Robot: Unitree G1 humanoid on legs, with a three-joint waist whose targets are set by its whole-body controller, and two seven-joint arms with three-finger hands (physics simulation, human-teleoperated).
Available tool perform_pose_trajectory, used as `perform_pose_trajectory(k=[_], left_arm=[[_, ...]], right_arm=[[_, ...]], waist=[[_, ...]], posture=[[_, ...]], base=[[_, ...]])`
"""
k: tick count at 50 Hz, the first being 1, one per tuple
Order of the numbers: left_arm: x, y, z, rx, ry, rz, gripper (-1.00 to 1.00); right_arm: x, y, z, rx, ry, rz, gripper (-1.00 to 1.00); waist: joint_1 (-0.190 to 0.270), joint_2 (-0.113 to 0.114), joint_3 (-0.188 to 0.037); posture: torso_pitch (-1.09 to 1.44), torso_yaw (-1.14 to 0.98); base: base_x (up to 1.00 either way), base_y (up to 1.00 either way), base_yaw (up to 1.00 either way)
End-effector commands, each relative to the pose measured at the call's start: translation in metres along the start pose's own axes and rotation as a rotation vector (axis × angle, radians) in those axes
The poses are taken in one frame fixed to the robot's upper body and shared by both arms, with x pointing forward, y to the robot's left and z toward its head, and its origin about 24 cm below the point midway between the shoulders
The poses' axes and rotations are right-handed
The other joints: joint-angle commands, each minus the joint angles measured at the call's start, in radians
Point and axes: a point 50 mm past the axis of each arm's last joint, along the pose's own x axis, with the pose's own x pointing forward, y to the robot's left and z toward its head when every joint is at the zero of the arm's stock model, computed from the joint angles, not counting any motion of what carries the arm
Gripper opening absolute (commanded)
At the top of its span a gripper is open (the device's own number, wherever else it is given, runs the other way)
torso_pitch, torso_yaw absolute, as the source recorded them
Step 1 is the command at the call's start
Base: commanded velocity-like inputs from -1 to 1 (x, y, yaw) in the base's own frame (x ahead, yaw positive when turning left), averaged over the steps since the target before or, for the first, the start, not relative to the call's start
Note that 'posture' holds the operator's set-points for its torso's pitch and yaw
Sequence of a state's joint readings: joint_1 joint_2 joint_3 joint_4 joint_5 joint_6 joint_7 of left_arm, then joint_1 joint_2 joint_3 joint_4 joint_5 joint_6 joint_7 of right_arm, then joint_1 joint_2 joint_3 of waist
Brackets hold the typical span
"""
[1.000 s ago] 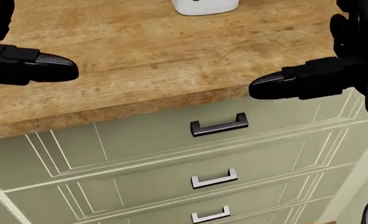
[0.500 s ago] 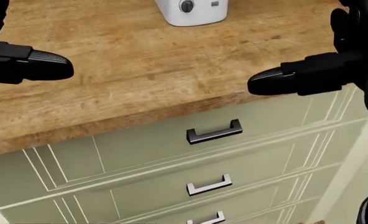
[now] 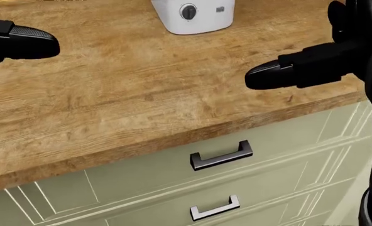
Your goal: Push down the lever of the toaster to turn it on.
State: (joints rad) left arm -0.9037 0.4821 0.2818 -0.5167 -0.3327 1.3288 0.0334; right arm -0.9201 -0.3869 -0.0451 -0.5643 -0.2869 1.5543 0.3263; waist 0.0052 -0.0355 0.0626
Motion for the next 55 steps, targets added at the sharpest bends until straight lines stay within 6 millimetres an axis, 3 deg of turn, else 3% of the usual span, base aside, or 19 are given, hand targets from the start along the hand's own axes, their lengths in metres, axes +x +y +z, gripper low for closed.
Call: perform_pose_trajectory(k=[1,9,11,13,14,15,16,23,26,27,28,29,31,32,34,35,39,40,55], left_arm=[[-0.006,0.005,0.022,0.012,-0.085,0.02,1.0],[0.005,0.007,0.025,0.038,-0.056,0.017,1.0],[0.003,0.009,0.029,0.036,-0.063,0.025,1.0],[0.002,0.01,0.032,0.036,-0.072,0.028,1.0],[0.001,0.012,0.033,0.016,-0.091,0.063,1.0],[0.0,0.011,0.033,0.022,-0.089,0.055,1.0],[0.0,0.011,0.033,0.019,-0.087,0.052,1.0],[-0.003,0.01,0.034,0.022,-0.086,0.041,1.0],[-0.003,0.01,0.034,0.021,-0.074,0.024,1.0],[-0.004,0.009,0.033,0.022,-0.06,0.001,1.0],[-0.006,0.009,0.033,0.02,-0.065,-0.012,1.0],[-0.005,0.012,0.033,0.004,-0.042,0.012,1.0],[-0.006,0.012,0.035,0.005,-0.06,-0.003,1.0],[-0.006,0.011,0.035,-0.001,-0.056,-0.014,1.0],[-0.007,0.011,0.035,0.0,-0.058,-0.017,1.0],[-0.007,0.012,0.035,0.001,-0.061,-0.016,1.0],[-0.01,0.011,0.035,0.011,-0.065,-0.032,1.0],[-0.01,0.011,0.035,0.011,-0.063,-0.034,1.0],[-0.01,0.012,0.035,0.028,-0.064,-0.019,1.0]], right_arm=[[-0.005,-0.004,0.016,-0.01,-0.078,-0.024,1.0],[-0.003,-0.009,0.029,-0.017,-0.066,-0.022,1.0],[-0.005,-0.009,0.032,-0.02,-0.068,-0.023,1.0],[-0.006,-0.009,0.033,-0.024,-0.07,-0.023,1.0],[-0.006,-0.009,0.034,-0.023,-0.071,-0.023,1.0],[-0.006,-0.009,0.034,-0.024,-0.072,-0.023,1.0],[-0.006,-0.009,0.033,-0.025,-0.07,-0.023,1.0],[-0.005,-0.008,0.033,-0.028,-0.07,-0.023,1.0],[-0.006,-0.008,0.034,-0.029,-0.073,-0.024,1.0],[-0.006,-0.008,0.034,-0.03,-0.074,-0.024,1.0],[-0.007,-0.008,0.035,-0.031,-0.075,-0.024,1.0],[-0.007,-0.008,0.035,-0.033,-0.075,-0.023,1.0],[-0.008,-0.007,0.036,-0.038,-0.082,-0.024,1.0],[-0.01,-0.006,0.037,-0.039,-0.092,-0.017,1.0],[-0.011,-0.006,0.038,-0.044,-0.096,-0.017,1.0],[-0.012,-0.006,0.039,-0.047,-0.098,-0.019,1.0],[-0.013,-0.009,0.04,-0.046,-0.106,-0.025,1.0],[-0.013,-0.009,0.04,-0.046,-0.104,-0.027,1.0],[-0.013,-0.009,0.04,-0.048,-0.103,-0.027,1.0]], waist=[[0.011,-0.02,-0.022],[-0.008,0.05,-0.017],[-0.017,0.089,-0.023],[-0.022,0.156,-0.046],[-0.015,0.107,-0.029],[-0.023,0.129,-0.027],[-0.016,0.124,-0.026],[0.002,0.061,-0.025],[0.014,0.002,-0.037],[0.018,-0.028,-0.061],[0.007,0.002,-0.03],[0.014,-0.019,-0.017],[0.002,-0.008,-0.025],[0.001,-0.002,0.006],[0.003,-0.001,0.0],[-0.008,0.001,-0.022],[-0.013,0.062,-0.029],[-0.009,0.042,-0.014],[-0.007,0.036,-0.041]], posture=[[0.0,0.0],[0.0,0.0],[0.0,0.0],[0.0,0.0],[0.0,0.0],[0.0,0.0],[0.0,0.0],[0.0,0.0],[0.0,0.0],[0.0,0.0],[0.0,0.0],[0.0,0.0],[0.0,0.0],[0.0,0.0],[0.0,0.0],[0.0,0.0],[0.0,0.0],[0.0,0.0],[-0.06,0.0]], base=[[0.29,0.0,0.0],[0.29,0.0,0.0],[0.31,0.0,0.0],[0.31,0.0,0.0],[0.31,0.0,0.0],[0.33,0.0,0.0],[0.31,0.0,0.0],[0.32,0.0,0.0],[0.34,0.0,0.0],[0.34,0.0,0.0],[0.34,0.0,0.0],[0.34,0.0,0.0],[0.33,0.0,0.0],[0.0,0.0,0.0],[0.0,0.0,0.0],[0.0,0.0,0.0],[0.0,0.0,0.0],[0.0,0.0,0.0],[0.0,0.0,0.0]])
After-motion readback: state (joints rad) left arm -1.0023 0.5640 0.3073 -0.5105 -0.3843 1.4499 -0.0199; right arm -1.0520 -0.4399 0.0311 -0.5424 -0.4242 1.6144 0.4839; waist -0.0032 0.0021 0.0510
